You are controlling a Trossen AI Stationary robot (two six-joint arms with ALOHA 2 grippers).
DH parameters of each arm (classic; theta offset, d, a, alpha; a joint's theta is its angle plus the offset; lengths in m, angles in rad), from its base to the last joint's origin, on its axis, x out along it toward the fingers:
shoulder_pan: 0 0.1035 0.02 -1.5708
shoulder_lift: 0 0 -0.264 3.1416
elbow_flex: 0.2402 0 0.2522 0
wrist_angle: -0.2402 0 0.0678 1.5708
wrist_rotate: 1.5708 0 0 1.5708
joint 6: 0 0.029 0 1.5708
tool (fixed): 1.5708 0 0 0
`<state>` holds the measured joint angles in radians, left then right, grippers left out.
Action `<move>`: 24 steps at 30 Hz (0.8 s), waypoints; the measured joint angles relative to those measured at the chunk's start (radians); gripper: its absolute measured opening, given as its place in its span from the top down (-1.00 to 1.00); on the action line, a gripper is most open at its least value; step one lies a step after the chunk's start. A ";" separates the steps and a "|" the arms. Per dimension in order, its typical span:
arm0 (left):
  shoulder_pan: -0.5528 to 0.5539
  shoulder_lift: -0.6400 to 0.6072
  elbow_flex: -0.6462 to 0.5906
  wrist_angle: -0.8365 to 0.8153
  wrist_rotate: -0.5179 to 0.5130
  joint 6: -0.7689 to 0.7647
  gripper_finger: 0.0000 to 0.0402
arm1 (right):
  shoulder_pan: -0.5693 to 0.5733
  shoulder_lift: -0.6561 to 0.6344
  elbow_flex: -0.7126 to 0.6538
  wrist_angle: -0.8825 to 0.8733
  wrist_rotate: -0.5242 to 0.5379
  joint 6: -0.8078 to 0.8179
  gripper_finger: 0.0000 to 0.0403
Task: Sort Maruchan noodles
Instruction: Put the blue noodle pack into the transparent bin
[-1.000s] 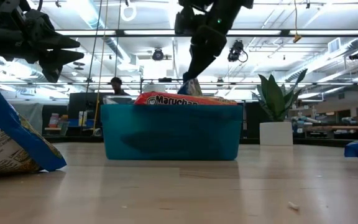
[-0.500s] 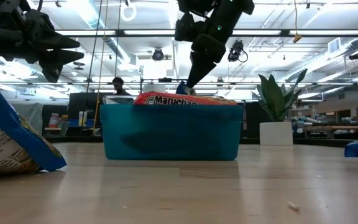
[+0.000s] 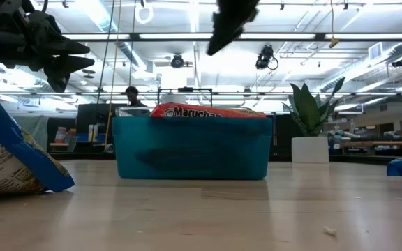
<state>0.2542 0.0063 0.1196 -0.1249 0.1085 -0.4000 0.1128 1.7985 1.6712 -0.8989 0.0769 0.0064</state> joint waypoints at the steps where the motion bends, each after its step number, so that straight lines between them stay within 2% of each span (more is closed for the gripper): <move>1: 0.000 0.000 0.000 0.000 0.000 0.000 0.29 | 0.027 0.000 -0.013 -0.021 0.000 0.024 0.43; 8: 0.000 0.000 0.000 0.000 0.000 0.000 0.29 | 0.185 0.000 -0.135 -0.155 -0.001 0.208 0.43; 13: 0.000 0.000 0.000 0.000 0.000 0.000 0.29 | 0.240 0.000 -0.279 -0.151 -0.011 0.341 0.39; 19: 0.000 0.000 0.000 0.000 0.000 0.000 0.29 | 0.246 0.000 -0.449 -0.083 -0.129 0.424 0.27; 24: 0.000 0.000 0.000 0.000 0.000 0.000 0.29 | 0.239 0.000 -0.531 0.009 -0.227 0.467 0.16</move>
<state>0.2541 0.0063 0.1196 -0.1249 0.1086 -0.3998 0.3520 1.7985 1.1401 -0.8896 -0.1498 0.4735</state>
